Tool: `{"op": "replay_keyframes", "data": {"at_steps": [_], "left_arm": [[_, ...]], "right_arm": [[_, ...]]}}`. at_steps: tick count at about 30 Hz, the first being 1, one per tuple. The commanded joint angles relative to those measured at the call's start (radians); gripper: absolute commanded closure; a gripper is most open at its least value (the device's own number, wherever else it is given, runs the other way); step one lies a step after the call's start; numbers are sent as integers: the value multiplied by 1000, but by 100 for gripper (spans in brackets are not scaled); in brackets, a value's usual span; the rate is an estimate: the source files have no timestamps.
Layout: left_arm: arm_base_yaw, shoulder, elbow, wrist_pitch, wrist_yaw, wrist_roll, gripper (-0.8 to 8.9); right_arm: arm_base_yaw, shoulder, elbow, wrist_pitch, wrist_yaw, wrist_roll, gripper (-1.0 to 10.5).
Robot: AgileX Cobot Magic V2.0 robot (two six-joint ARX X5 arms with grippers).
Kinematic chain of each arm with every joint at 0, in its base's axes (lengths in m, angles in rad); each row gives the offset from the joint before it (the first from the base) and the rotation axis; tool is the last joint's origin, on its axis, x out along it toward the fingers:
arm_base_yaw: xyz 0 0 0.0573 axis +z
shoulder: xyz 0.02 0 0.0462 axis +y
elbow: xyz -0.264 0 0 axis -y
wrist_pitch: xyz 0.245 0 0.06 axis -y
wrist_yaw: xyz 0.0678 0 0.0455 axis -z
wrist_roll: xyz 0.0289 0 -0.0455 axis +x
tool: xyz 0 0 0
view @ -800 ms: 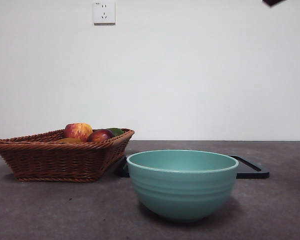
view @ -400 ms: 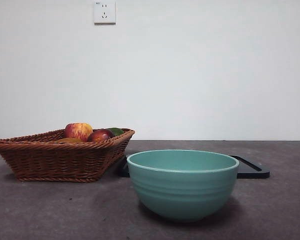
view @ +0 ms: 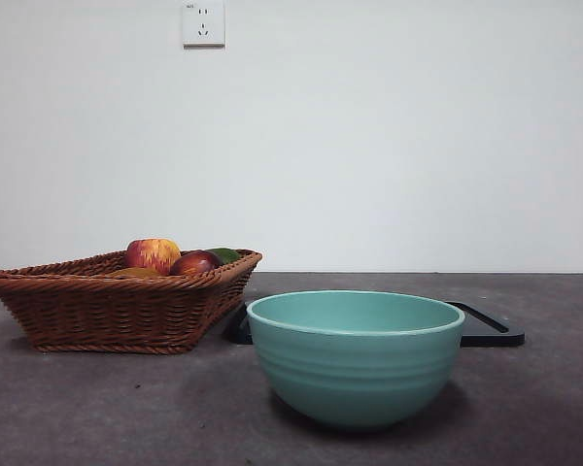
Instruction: Pick up the wifruite, put it on the bowl, pick up the plate, put it on desk
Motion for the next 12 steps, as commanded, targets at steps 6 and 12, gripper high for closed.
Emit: {"op": "replay_keyframes", "data": {"at_steps": [6,12], "left_arm": [[4,-2,-21,-7,-3,-5,806],[4,-2,-21,-7,-3,-5,806]], "right_arm": [[-9,-95,-121,20,18,-7,938],[-9,-145,-192,19,33,5,938]]}}
